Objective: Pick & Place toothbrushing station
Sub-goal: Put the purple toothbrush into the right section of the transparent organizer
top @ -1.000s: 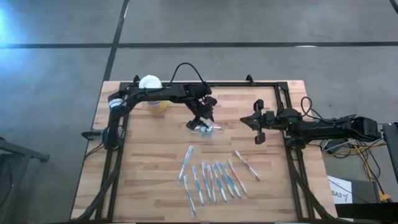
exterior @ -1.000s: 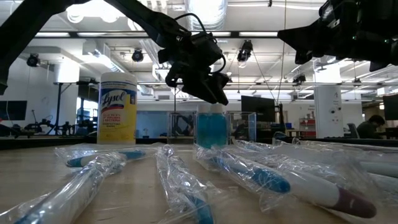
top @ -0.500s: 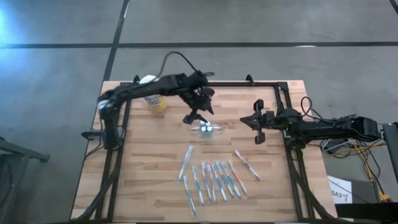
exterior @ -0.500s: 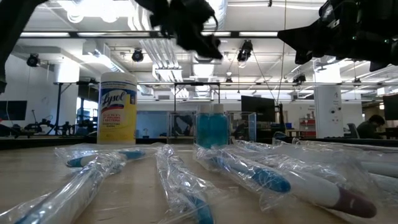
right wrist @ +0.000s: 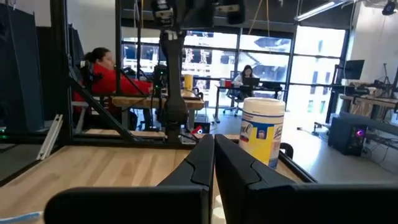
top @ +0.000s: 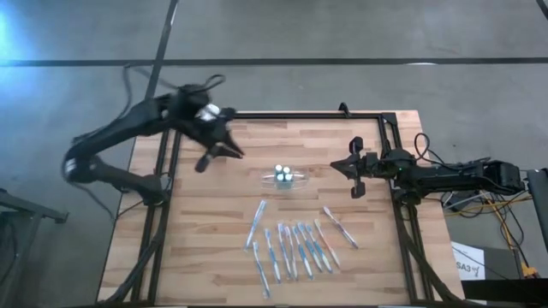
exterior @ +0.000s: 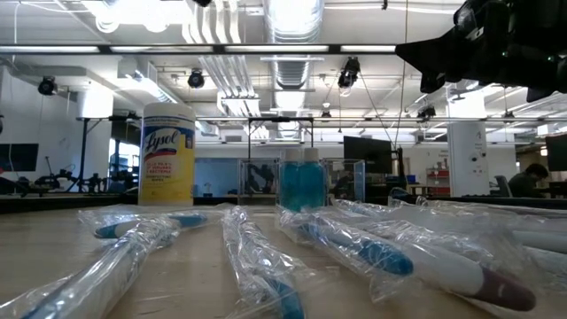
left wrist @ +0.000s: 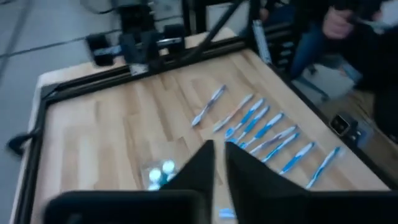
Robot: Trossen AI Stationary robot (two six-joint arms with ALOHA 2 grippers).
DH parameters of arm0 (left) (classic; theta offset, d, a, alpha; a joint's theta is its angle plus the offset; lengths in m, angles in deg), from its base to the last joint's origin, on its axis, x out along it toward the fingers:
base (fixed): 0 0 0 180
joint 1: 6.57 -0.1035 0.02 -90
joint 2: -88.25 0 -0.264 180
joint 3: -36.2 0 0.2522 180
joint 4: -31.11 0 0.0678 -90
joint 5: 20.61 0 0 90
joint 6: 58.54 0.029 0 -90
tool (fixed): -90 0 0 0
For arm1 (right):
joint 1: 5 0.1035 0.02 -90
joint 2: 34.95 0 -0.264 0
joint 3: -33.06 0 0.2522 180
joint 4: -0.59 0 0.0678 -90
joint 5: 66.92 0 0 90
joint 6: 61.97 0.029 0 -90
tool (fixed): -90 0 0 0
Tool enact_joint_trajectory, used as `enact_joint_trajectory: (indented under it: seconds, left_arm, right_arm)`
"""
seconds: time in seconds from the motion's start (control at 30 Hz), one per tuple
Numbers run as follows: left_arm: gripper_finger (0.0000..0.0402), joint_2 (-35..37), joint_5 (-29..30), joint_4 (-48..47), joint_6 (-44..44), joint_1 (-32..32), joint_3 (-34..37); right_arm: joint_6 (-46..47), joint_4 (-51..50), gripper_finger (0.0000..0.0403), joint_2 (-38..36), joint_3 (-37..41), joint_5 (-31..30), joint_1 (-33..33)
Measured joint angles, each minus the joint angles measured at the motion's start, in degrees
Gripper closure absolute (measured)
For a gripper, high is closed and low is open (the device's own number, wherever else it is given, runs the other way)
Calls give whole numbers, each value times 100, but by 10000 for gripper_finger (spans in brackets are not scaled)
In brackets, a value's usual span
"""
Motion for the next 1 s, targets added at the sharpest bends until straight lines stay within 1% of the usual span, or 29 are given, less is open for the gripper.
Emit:
enact_joint_trajectory:
  seconds: [0.03, 0.07, 0.23, 0.33, 0.5, 0.63, 0.8, 0.83, 1.0]
  left_arm:
    - [388, 307, 123, 175, -228, 5, 330]
    - [392, 604, 243, 379, -502, 15, 686]
    - [394, 2109, 1093, 1401, -1682, 142, 2473]
    - [397, 2942, 1593, 1857, -1950, 312, 3423]
    - [398, 3972, 1669, 2835, -1971, 449, 4672]
    - [399, 4582, 1860, 3764, -2024, 448, 5448]
    - [399, 5328, 2528, 4452, -2299, 448, 6178]
    - [399, 5446, 2585, 4570, -2388, 448, 6295]
    - [400, 5833, 2584, 4579, -2579, 448, 6656]
  right_arm:
    - [1, 0, 394, 0, 0, 0, 0]
    - [2, 0, 394, 0, 0, 0, 0]
    - [118, 0, 394, 0, 0, -2, 0]
    - [130, 0, 394, 0, 0, -2, 0]
    - [162, 0, 394, 0, 0, -4, 0]
    - [171, 0, 394, 0, 0, -4, 0]
    - [301, -2, 394, 0, 0, -4, 0]
    - [305, -2, 394, 0, 0, -4, 0]
    - [301, -7, 394, 0, 0, -4, 0]
